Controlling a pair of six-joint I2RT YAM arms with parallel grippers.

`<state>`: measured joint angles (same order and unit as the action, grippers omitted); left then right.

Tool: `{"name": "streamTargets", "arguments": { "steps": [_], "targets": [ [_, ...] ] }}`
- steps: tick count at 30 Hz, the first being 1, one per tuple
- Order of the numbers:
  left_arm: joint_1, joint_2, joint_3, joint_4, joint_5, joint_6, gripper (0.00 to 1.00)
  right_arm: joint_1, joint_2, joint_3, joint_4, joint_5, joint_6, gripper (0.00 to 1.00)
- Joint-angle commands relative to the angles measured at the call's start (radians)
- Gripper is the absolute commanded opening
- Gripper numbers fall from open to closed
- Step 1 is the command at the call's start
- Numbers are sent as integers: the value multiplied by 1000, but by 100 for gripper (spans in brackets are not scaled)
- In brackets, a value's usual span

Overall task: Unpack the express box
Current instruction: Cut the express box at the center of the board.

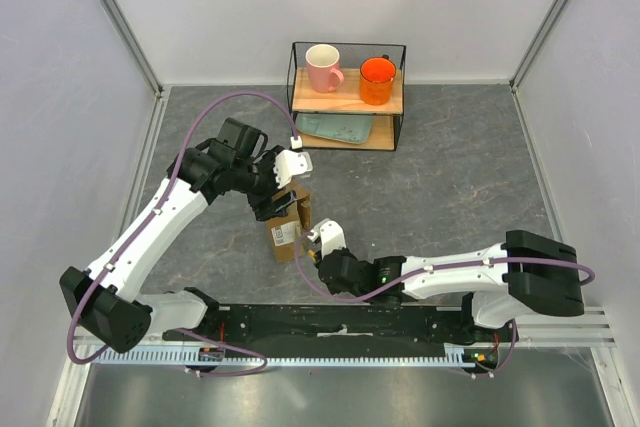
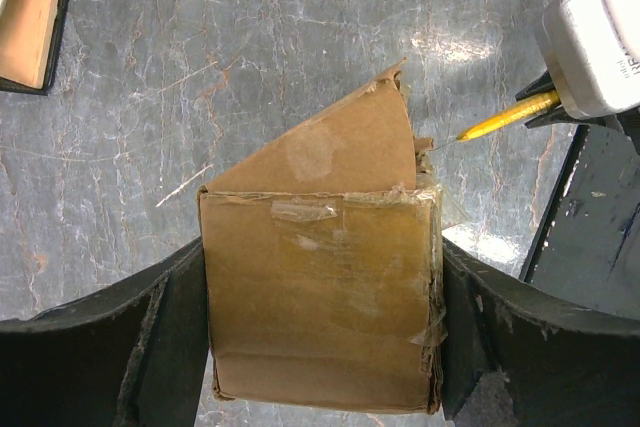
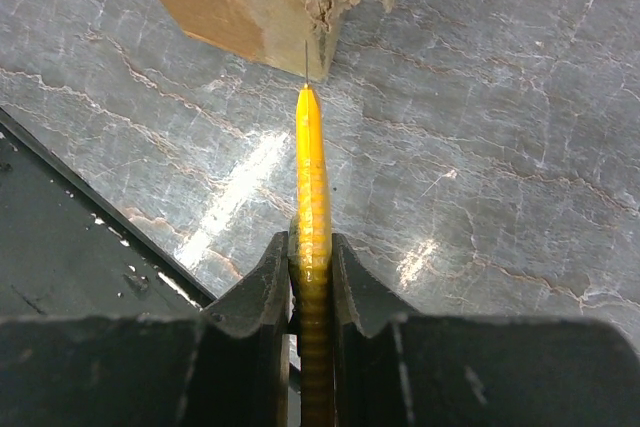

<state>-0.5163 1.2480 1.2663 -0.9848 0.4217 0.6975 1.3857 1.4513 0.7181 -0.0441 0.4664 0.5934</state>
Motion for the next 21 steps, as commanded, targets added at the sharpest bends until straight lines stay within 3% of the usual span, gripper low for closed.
{"name": "streamTargets", "arguments": {
  "steps": [1,13,21],
  "targets": [
    [4,8,-31,-43,0,-21,67,3,12,44,62,20,-18,0],
    [4,4,-38,-54,14,-16,66,-16,52,83,69,34,-76,0],
    [4,-5,-56,-55,6,-4,65,-25,-9,46,3,31,-75,0]
  ]
}}
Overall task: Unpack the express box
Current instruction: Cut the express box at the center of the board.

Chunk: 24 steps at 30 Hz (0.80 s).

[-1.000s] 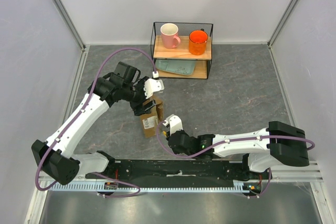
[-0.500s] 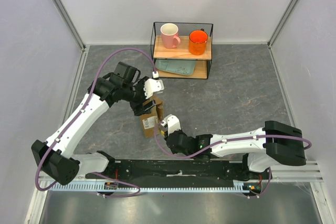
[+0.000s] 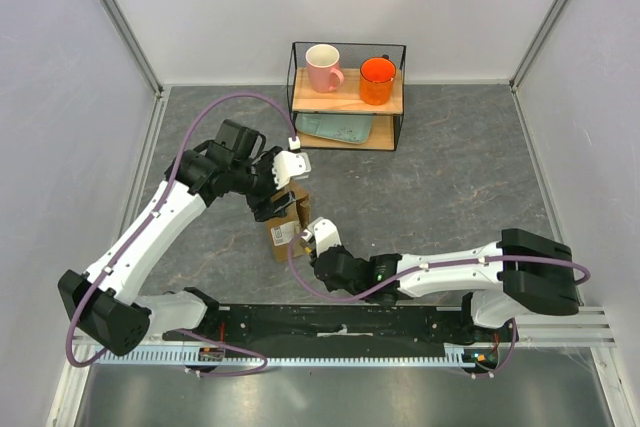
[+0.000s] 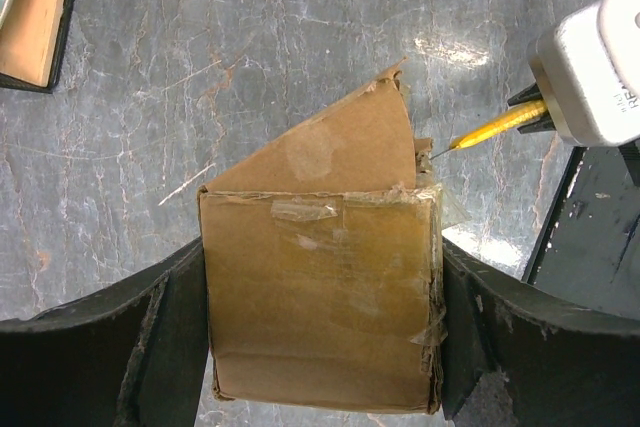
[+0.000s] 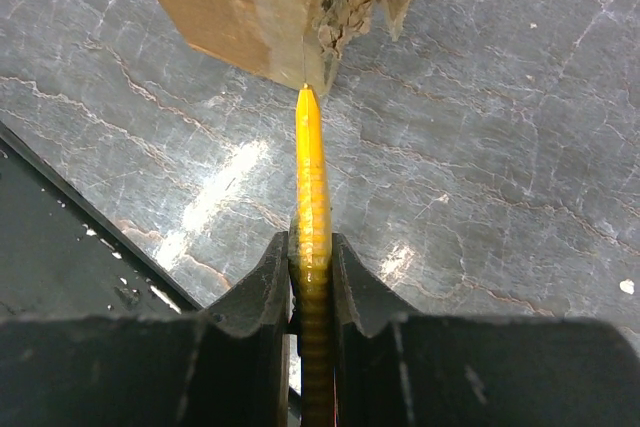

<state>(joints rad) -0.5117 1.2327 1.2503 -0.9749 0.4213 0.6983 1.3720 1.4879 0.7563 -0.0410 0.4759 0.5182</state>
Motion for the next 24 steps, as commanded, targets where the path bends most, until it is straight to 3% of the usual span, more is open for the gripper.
{"name": "streamTargets", "arguments": {
  "steps": [1,24],
  "targets": [
    [1,10,-41,-65,5,-6,64,-10,-52,2,1,20,5,0],
    [-1,62,-15,-104,37,-31,64,-22,-90,-51,7,-25,0,0]
  ]
}}
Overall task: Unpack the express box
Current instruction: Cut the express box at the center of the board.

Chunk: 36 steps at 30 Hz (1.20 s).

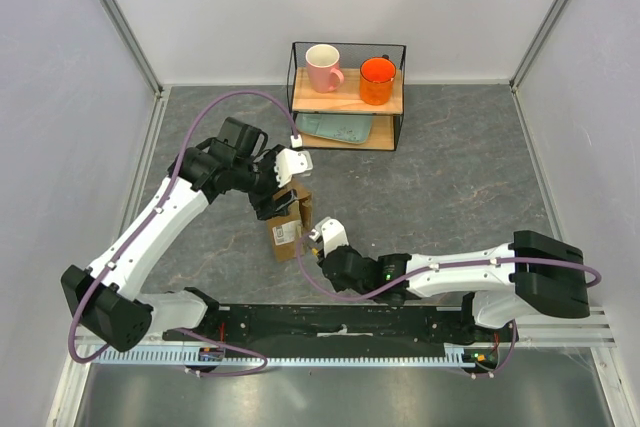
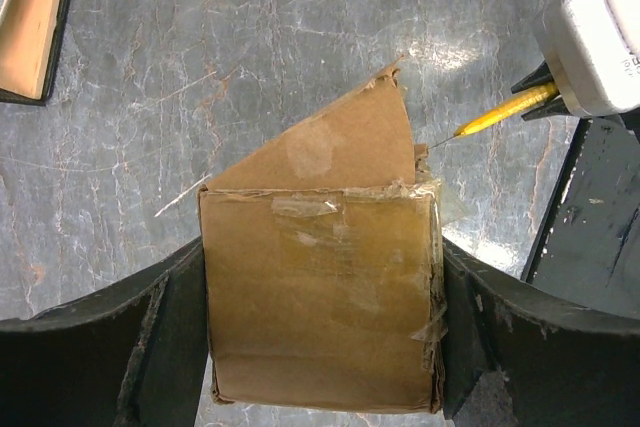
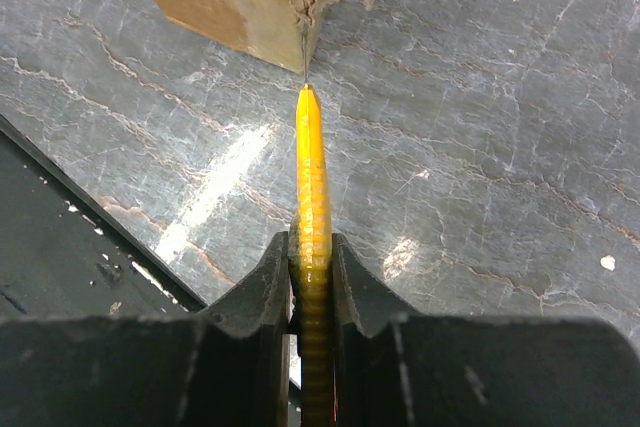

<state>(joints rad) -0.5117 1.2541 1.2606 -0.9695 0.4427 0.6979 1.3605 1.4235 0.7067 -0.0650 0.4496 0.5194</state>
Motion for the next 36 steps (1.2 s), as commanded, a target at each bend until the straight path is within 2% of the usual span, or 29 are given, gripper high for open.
{"name": "streamTargets", "arguments": {
  "steps": [1,17,36],
  "targets": [
    [-1,35,-26,-109,17,-32,64,-15,-26,0,36,-3,-2,0],
    [-1,21,-50,-97,30,-44,63,-24,31,36,97,-63,-16,0],
    [1,-1,-67,-106,31,-37,61,-44,23,70,35,-9,-79,0]
  ]
}}
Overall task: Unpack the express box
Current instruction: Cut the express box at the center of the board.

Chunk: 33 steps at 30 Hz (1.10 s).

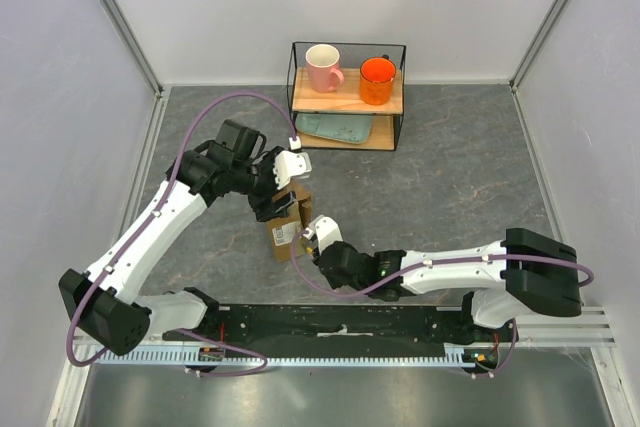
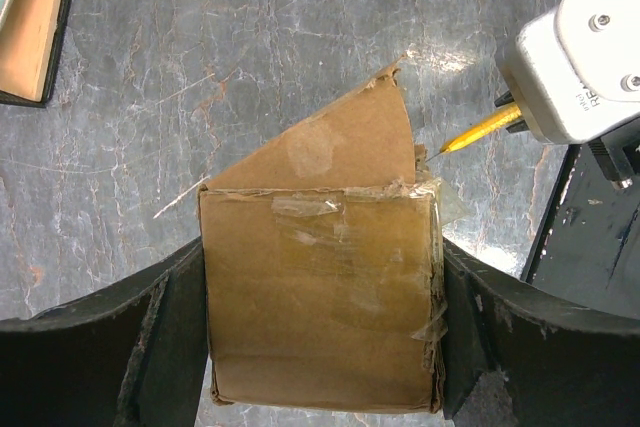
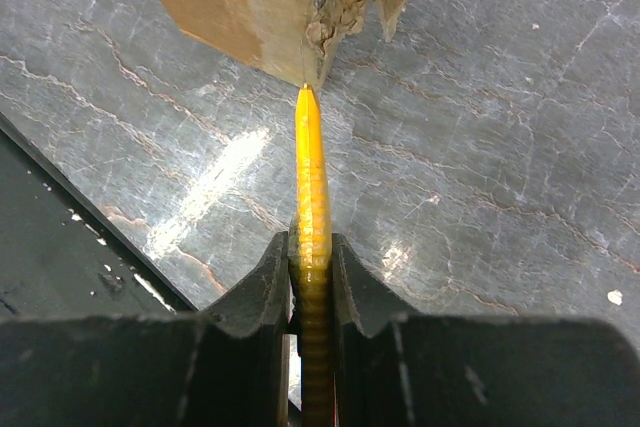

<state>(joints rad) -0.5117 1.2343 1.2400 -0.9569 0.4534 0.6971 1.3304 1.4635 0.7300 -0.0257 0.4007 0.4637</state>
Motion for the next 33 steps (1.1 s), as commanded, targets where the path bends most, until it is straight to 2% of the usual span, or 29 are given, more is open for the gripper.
{"name": "streamTargets", "arguments": {
  "steps": [1,11,33],
  "targets": [
    [1,19,-50,-117,21,-36,61,-14,-29,45,-19,40,-23,0],
    [-1,22,-42,-114,25,-38,59,-16,-46,26,-25,39,-17,0],
    [-1,19,-37,-117,31,-36,57,-20,54,62,40,-25,-14,0]
  ]
}}
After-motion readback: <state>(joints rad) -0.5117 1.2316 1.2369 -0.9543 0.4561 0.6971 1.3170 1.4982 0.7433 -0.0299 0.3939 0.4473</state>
